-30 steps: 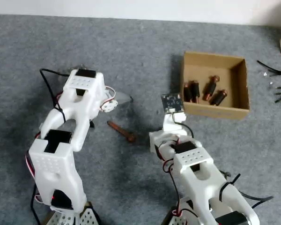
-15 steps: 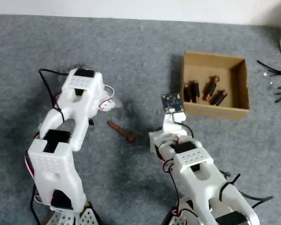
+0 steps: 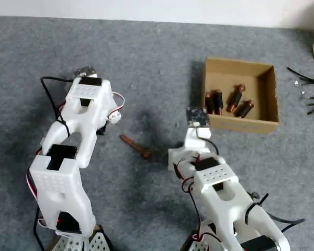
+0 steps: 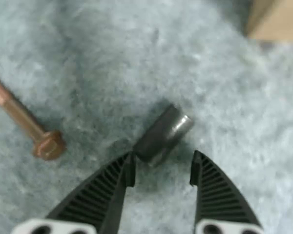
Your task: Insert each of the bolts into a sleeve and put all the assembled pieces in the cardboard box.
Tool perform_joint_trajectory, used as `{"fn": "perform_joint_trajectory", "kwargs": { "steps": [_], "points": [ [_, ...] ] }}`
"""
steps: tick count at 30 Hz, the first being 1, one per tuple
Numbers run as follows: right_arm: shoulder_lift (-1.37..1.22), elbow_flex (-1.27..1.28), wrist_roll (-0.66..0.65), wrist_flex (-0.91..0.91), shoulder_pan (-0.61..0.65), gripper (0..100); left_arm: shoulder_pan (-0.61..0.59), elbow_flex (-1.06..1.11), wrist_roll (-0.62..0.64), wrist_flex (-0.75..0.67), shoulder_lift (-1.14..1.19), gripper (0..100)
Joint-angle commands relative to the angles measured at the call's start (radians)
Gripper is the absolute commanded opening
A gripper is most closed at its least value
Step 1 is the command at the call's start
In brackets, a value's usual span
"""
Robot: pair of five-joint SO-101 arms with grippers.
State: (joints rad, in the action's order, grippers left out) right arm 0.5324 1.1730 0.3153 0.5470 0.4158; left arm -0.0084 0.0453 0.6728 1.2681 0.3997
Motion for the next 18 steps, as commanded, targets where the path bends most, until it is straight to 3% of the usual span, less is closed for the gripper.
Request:
{"fn": "perform_joint_trajectory", "kwargs": {
  "steps": [1,18],
  "points": [
    [-0.008,-0.096,0.066,0.070,0.008,17.3,-0.015,-0.004,-0.003,-0.011,-0.008,0],
    [-0.033,-0.099,0.066,0.008,0.012,17.3,-0.015,-0.004,-0.005,-0.012,-0.008,0]
  ]
}}
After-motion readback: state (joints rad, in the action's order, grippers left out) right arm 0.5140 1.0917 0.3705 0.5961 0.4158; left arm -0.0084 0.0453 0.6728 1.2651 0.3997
